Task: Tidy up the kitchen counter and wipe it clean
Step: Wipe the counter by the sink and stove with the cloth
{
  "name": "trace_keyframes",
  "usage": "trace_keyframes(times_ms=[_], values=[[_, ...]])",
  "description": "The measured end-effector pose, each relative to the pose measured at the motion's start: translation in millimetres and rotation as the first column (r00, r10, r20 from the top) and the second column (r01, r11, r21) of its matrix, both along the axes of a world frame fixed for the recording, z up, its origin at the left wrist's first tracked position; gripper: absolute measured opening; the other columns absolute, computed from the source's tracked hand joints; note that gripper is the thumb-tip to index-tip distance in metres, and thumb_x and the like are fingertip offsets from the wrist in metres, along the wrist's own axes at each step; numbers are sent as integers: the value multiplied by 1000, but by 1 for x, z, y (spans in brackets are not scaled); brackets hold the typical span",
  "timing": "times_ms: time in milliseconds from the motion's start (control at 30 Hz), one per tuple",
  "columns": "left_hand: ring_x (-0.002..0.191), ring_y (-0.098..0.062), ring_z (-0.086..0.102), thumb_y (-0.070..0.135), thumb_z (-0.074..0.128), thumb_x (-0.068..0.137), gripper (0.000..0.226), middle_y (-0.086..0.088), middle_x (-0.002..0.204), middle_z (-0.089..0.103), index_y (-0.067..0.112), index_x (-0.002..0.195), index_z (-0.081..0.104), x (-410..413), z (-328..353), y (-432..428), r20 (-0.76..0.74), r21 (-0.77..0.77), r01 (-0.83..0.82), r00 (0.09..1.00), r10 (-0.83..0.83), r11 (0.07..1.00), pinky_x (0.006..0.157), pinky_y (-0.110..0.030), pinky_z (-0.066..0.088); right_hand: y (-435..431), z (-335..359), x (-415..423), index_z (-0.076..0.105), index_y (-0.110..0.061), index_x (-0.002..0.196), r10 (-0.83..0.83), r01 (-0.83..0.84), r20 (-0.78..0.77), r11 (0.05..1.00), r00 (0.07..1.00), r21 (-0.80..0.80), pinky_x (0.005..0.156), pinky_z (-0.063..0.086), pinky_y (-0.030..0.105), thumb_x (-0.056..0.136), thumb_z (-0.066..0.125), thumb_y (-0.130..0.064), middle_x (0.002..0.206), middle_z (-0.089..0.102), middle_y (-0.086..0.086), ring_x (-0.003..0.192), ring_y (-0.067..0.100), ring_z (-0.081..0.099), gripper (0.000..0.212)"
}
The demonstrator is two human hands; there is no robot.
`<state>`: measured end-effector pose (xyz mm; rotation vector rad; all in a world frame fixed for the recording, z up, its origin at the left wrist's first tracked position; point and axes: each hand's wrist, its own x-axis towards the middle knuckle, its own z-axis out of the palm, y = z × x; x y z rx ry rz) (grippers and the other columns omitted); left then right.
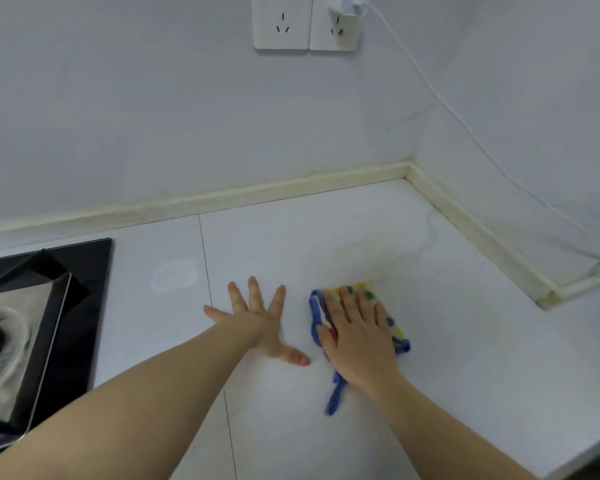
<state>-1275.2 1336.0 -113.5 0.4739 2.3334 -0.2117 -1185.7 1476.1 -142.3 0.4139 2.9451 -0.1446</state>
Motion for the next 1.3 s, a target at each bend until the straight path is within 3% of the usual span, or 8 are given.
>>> trace_keyframes(times_ms=[133,267,433,667,800,967,1200,1300], values=[[130,-45,-39,85,57,56,132,-11,141,-48,38,134,-38,-2,-4,0,19,30,5,1000,-6,1000,100,-78,-5,58,-2,-10,6,-36,150,-219,219,-13,976,976,-5,118,1,43,87,7,-59,160,4,-3,148,23,2,68],[129,-46,-39,84,57,56,132,-12,142,-47,36,135,-38,1,-7,-2,-9,39,8,1000,-8,999,100,-77,-7,29,1,-26,-6,-31,151,-330,331,26,940,944,-88,118,-4,52,97,18,-50,160,-11,1,147,28,-11,62],[130,-46,-38,86,55,55,131,-13,144,-45,37,137,-35,3,-9,-3,-62,87,16,998,-11,996,100,-76,-8,8,-5,-20,-3,-41,148,13,-13,14,1000,1000,7,116,-3,51,74,-7,-62,160,-6,-7,148,22,-8,78],[139,-34,-32,85,27,73,100,-4,152,-34,35,143,-25,-1,-14,-12,-162,103,161,976,-143,982,105,-73,-5,22,4,-21,-1,-35,151,-263,266,53,961,963,-72,116,-1,53,95,15,-53,160,-5,1,148,27,-6,61],[141,-31,-29,86,38,68,110,-1,154,-31,35,145,-21,-16,-12,-6,-190,145,181,970,-152,973,109,-67,-8,18,-4,-10,48,-33,136,78,-74,-59,996,995,56,107,33,52,93,3,-54,143,49,2,129,28,50,66],[138,-29,-34,87,43,65,119,2,151,-35,31,143,-27,-19,-15,-5,-173,121,174,973,-152,977,106,-68,-12,54,-1,-25,2,-34,151,-285,285,2,958,959,-19,118,2,49,97,20,-52,161,-1,-1,148,23,-2,59],[135,-32,-38,85,47,64,123,1,148,-41,30,141,-32,-25,-11,-2,-86,91,178,982,-170,980,104,-71,-13,11,-3,-30,23,-39,147,93,-90,-81,995,992,40,115,14,50,75,2,-59,157,23,-2,146,23,20,77],[135,-32,-39,84,49,64,123,0,148,-40,30,141,-31,-24,-11,-4,-91,111,180,981,-170,977,104,-71,-14,40,-5,-39,3,-40,149,-96,96,8,995,995,-1,118,1,46,90,8,-58,160,0,-7,148,18,-1,62]])
